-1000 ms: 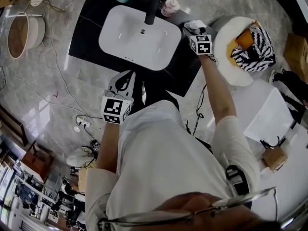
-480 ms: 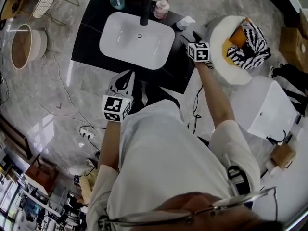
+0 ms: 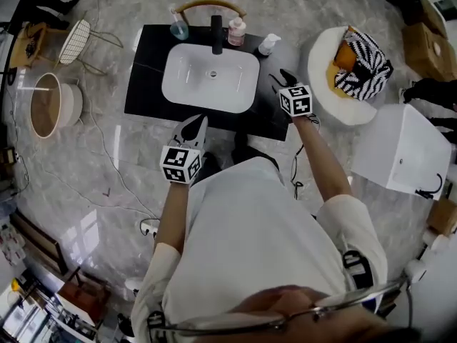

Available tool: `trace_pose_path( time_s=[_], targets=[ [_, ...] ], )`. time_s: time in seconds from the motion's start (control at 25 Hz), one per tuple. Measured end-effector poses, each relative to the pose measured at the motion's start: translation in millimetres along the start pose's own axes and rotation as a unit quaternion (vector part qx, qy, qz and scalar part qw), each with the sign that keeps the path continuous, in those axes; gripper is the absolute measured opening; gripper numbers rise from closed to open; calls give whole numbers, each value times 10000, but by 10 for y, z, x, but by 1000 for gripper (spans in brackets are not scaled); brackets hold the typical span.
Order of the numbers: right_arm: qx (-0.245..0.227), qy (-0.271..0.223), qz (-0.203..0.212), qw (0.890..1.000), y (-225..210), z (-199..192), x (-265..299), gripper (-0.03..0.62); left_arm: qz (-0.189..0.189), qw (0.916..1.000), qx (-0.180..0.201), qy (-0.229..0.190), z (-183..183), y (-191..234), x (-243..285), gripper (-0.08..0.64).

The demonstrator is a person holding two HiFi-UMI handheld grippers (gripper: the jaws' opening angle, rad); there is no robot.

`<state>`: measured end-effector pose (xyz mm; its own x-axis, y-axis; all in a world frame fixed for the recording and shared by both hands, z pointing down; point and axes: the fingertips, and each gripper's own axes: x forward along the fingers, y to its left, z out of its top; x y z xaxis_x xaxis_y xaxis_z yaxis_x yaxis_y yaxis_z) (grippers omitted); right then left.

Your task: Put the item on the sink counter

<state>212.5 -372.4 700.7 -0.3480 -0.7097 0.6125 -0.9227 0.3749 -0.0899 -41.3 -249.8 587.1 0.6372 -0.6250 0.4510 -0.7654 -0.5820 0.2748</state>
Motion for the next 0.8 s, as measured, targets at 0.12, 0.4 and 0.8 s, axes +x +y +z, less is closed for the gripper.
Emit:
trace_pose_path(
  time_s=[0.12, 0.4, 0.8],
  targets=[
    [80, -101, -96, 9999, 245, 23, -274, 174, -182, 9998, 30, 14, -39, 28, -189, 5],
    [274, -347, -283, 9986, 790, 44, -829, 117, -508, 9985, 182, 58, -173, 169, -617, 5],
    [464, -854, -605, 9934, 1519, -58, -1737, 32, -1239, 9907, 564, 48, -258, 56, -959, 5]
  ],
)
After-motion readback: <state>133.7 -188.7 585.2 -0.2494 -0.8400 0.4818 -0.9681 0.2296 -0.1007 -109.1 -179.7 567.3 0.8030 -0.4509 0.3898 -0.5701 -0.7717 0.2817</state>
